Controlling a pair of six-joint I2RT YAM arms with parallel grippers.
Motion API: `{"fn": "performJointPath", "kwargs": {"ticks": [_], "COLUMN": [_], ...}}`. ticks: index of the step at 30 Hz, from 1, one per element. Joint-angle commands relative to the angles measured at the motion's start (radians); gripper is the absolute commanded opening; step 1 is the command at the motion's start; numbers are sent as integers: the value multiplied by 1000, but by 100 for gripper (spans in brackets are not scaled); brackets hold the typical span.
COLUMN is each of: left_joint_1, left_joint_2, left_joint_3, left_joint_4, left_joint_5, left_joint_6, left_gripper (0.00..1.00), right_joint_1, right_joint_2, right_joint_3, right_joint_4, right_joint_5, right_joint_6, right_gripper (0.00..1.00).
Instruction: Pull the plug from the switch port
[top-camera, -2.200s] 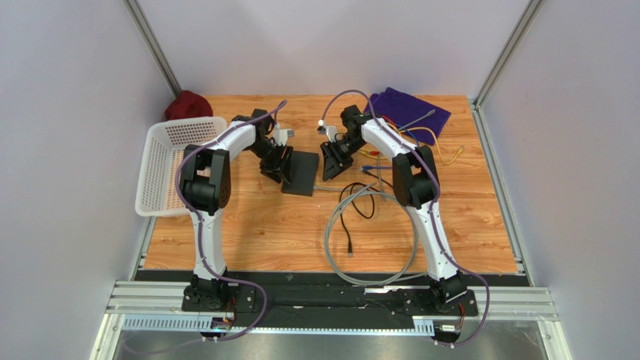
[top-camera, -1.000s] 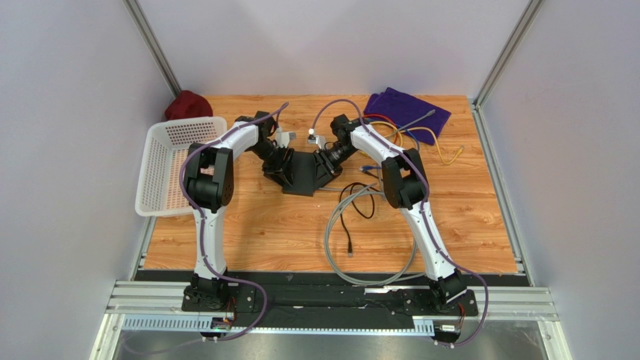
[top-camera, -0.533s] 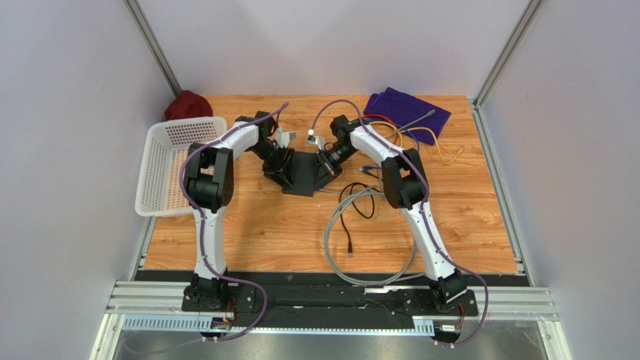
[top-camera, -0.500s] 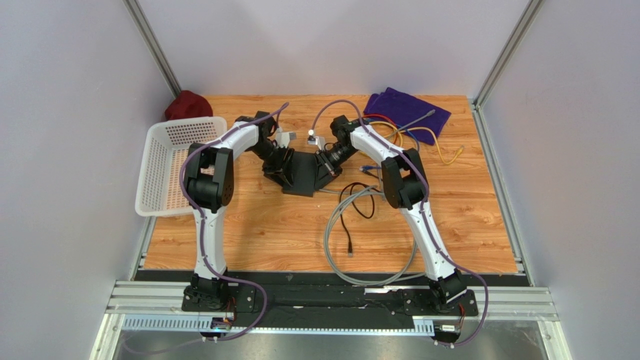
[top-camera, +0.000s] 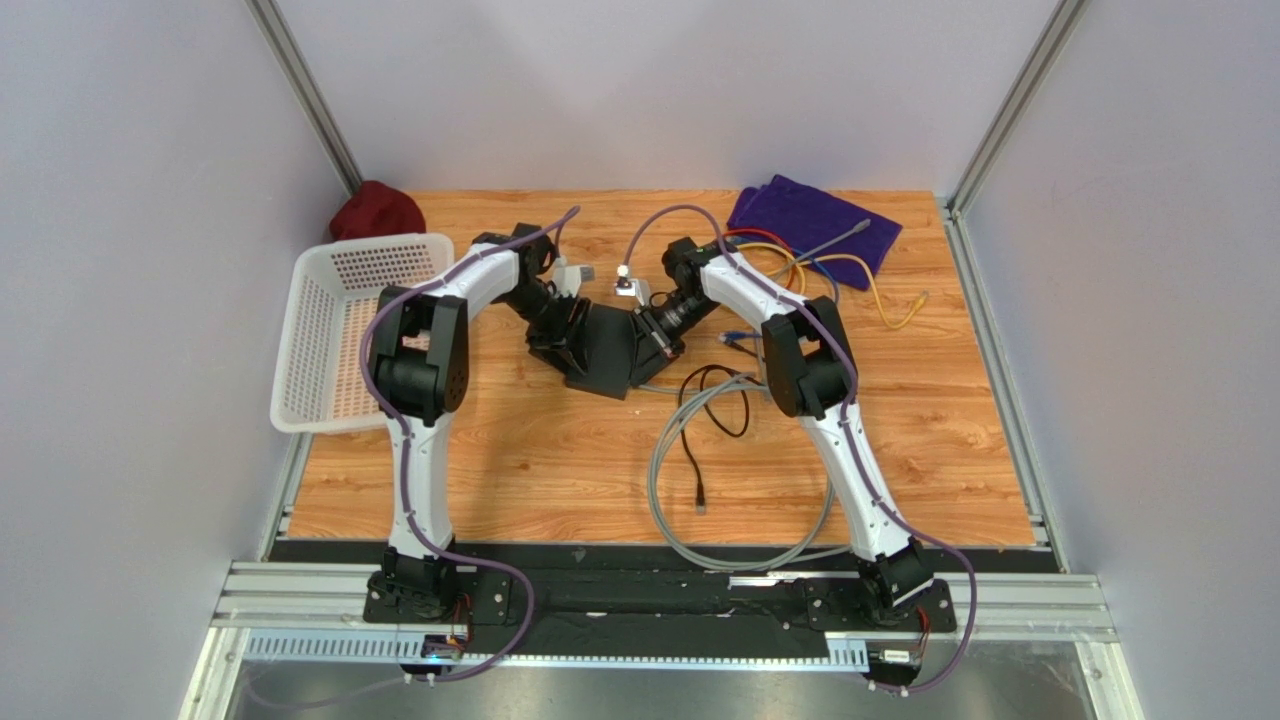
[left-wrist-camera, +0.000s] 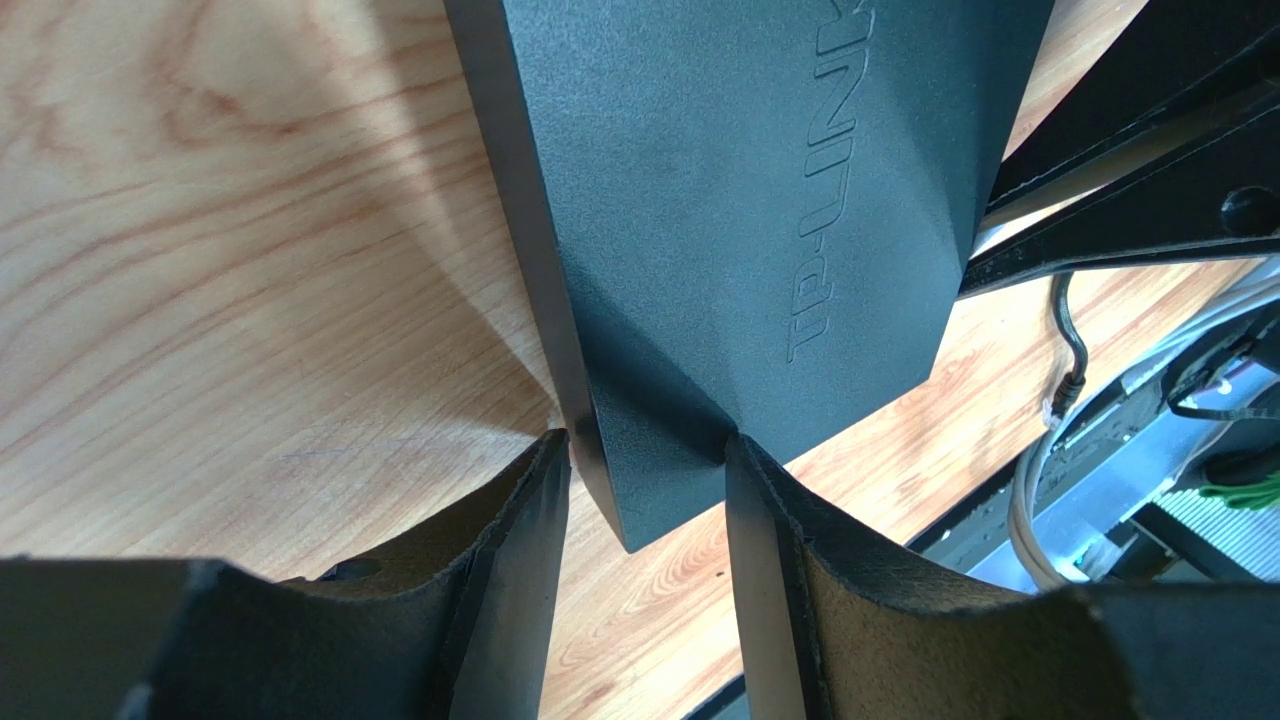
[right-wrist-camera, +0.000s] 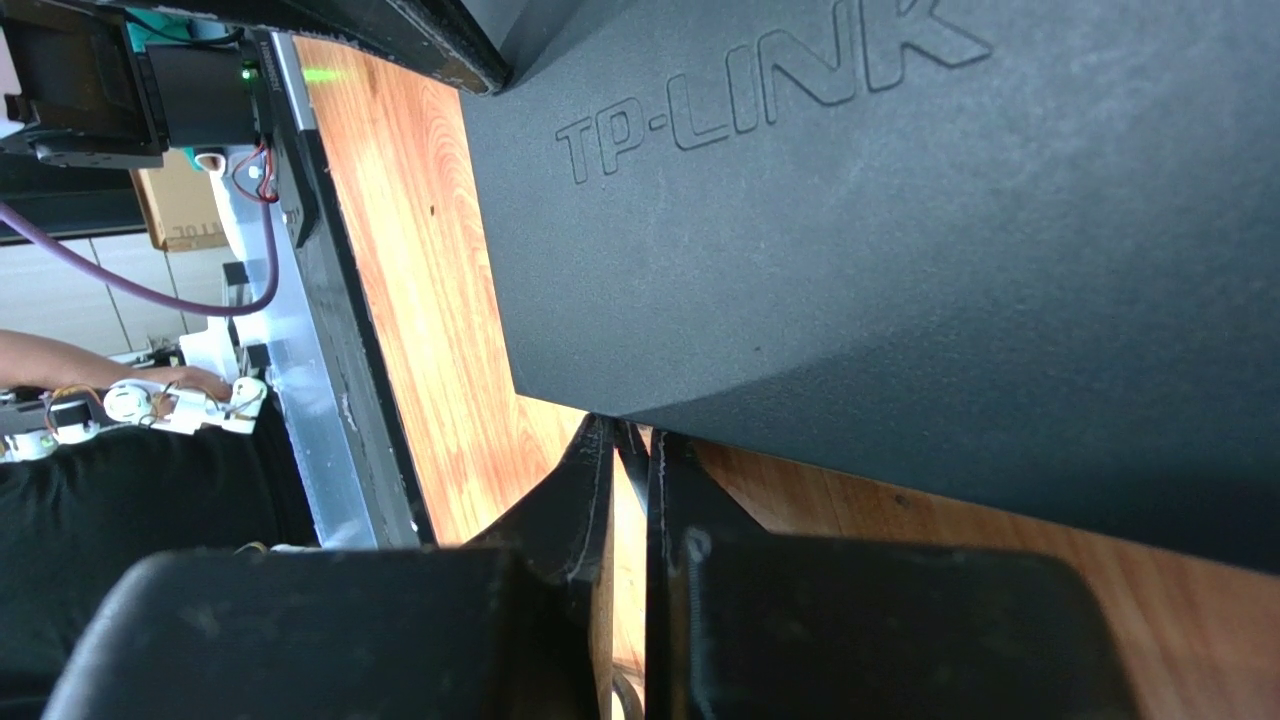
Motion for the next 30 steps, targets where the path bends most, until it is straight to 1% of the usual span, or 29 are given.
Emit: {"fn": "performJointPath", "kwargs": {"ticks": [1, 6, 15, 19, 21, 24, 27, 30], "left_joint_1": [-11, -11, -11, -11, -13, -19, -21, -25], "left_joint_2": [26, 29, 33, 37, 42, 46, 48, 54], "left_joint_3": [-7, -2, -2, -1, 1, 4, 1, 5], "left_joint_4": [8, 8, 8, 5, 6, 2, 2, 2], "left_joint_5": [-3, -1, 0, 2, 3, -6, -9, -15], "left_joint_6": [2, 2, 4, 5, 2, 4, 2, -1], "left_gripper": [51, 51, 51, 51, 51, 51, 51, 51], "right_joint_1": [-4, -9, -10, -10, -10, -12, -15, -38], "right_joint_2": [50, 44, 37, 18, 28, -5, 1, -13], "right_joint_3": [-47, -74, -74, -86, -63, -93, -67, -116], "right_joint_4": [-41, -52, -55, -87, -124, -138, -221, -229], "right_joint_5": [153, 152, 166, 159, 158, 147, 176, 179], "right_joint_6": [-90, -107, -84, -95, -107, -136, -145, -159], "right_gripper": [0, 0, 0, 0, 0, 0, 0, 0]}}
